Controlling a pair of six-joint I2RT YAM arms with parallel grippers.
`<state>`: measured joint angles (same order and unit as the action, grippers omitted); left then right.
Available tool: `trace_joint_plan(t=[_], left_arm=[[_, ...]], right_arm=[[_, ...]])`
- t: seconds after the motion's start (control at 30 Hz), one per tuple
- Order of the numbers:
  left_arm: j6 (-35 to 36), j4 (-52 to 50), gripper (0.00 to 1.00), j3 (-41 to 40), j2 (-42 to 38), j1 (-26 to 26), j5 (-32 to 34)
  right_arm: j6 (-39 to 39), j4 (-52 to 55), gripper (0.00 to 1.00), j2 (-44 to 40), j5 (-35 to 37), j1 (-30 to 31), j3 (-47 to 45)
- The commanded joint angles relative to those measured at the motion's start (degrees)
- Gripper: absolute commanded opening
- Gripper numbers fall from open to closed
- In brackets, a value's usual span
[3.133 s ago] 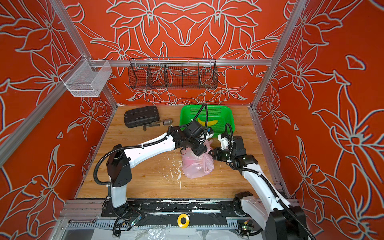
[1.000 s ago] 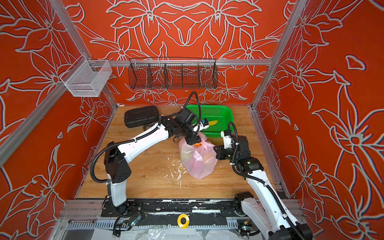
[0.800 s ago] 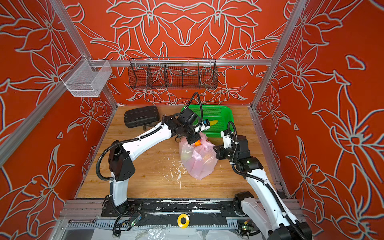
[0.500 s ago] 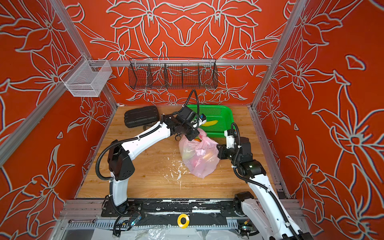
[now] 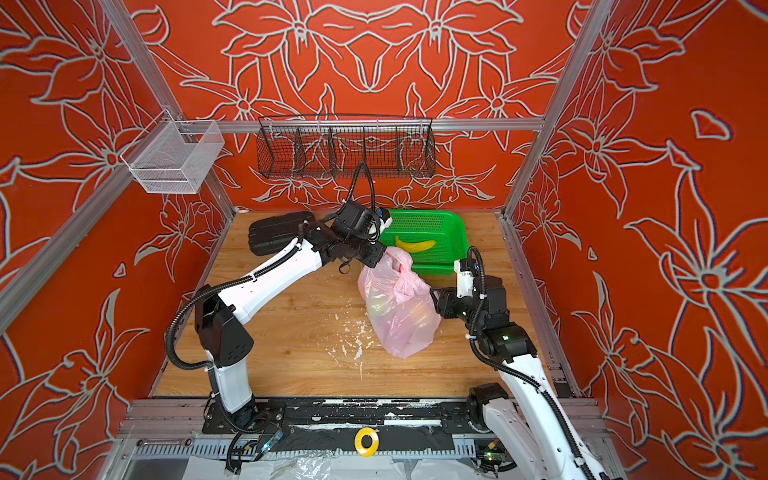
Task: Untie the knot of the plastic bag and take out the fruit
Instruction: Untie the plastic bag at the center of the table.
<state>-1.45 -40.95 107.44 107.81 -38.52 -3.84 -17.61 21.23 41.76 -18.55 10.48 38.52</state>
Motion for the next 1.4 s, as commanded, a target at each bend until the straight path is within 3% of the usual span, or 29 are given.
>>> trace_joint_plan(t=[0.0, 0.13, 0.4, 0.5, 0.63, 0.7, 0.73, 0.8, 0.87, 1.0, 1.13, 1.2, 1.27, 1.37], left_arm=[[-2.4, 0.8, 0.00, -0.3, -2.1, 0.2, -2.0], [-2.8, 0.5, 0.00, -0.5, -2.0, 0.2, -2.1], [-3.3, 0.3, 0.00, -0.6, -2.0, 0.2, -2.2], [-3.7, 0.0, 0.00, -0.6, -1.7, 0.2, -2.1], [-4.9, -0.2, 0.00, -1.7, -1.8, 0.2, -1.5], [-5.4, 0.0, 0.00, -3.2, -2.5, 0.2, -0.8], [-5.6, 0.3, 0.00, -3.9, -3.0, 0.2, -0.7], [-5.9, 1.7, 0.00, -6.1, -4.0, 0.2, -0.9], [-6.1, 2.5, 0.00, -7.1, -4.6, 0.2, -1.3], [-6.1, 2.6, 0.00, -7.0, -4.1, 0.2, -2.1], [-6.0, 2.0, 0.00, -6.0, -3.2, 0.2, -2.0], [-6.1, 2.0, 0.00, -6.0, -3.1, 0.3, -1.9], [-6.2, 2.1, 0.00, -5.8, -3.0, 0.3, -2.0], [-6.3, 2.2, 0.00, -5.7, -3.0, 0.3, -1.9]], right_arm=[[3.8, 2.0, 0.59, 1.7, -5.6, 2.1, 6.2], [8.7, 5.8, 0.59, 7.5, -5.1, 6.1, 12.4], [13.0, 8.0, 0.50, 18.9, -4.1, 11.2, 17.3], [14.0, 8.3, 0.40, 20.9, -1.2, 11.9, 17.2], [14.8, 8.1, 0.17, 21.4, 3.5, 12.3, 16.5], [14.3, 6.8, 0.12, 20.4, 5.5, 12.4, 15.4], [14.2, 6.4, 0.14, 20.0, 6.1, 12.3, 14.9], [14.4, 6.0, 0.35, 19.6, 5.4, 12.4, 14.3], [14.5, 5.8, 0.47, 19.9, 2.5, 12.3, 14.1], [14.0, 6.0, 0.46, 21.9, -1.2, 12.8, 14.0], [13.8, 6.4, 0.30, 23.6, 2.1, 13.0, 14.4], [14.6, 6.5, 0.35, 24.1, 0.7, 13.0, 14.6], [15.2, 6.6, 0.49, 24.6, -2.4, 13.1, 14.9], [15.6, 7.6, 0.51, 26.4, -5.2, 13.1, 15.7]])
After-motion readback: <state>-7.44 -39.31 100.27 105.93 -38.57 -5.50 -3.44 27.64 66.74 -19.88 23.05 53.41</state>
